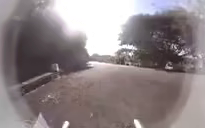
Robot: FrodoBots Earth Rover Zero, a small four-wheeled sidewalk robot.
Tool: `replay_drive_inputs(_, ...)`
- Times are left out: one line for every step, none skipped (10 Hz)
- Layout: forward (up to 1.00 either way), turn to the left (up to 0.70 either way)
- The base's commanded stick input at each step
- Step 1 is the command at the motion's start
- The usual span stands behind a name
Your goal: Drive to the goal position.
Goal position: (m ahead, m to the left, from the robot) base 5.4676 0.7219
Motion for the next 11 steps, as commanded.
replay_drive_inputs(0.7, -0.19)
replay_drive_inputs(0.7, -0.35)
replay_drive_inputs(0.7, -0.35)
replay_drive_inputs(0.7, -0.35)
replay_drive_inputs(0.7, 0.0)
replay_drive_inputs(0.7, 0.0)
replay_drive_inputs(0.7, 0.0)
replay_drive_inputs(0.7, 0.0)
replay_drive_inputs(0.7, 0.0)
replay_drive_inputs(0.7, 0.0)
replay_drive_inputs(0.7, 0.0)
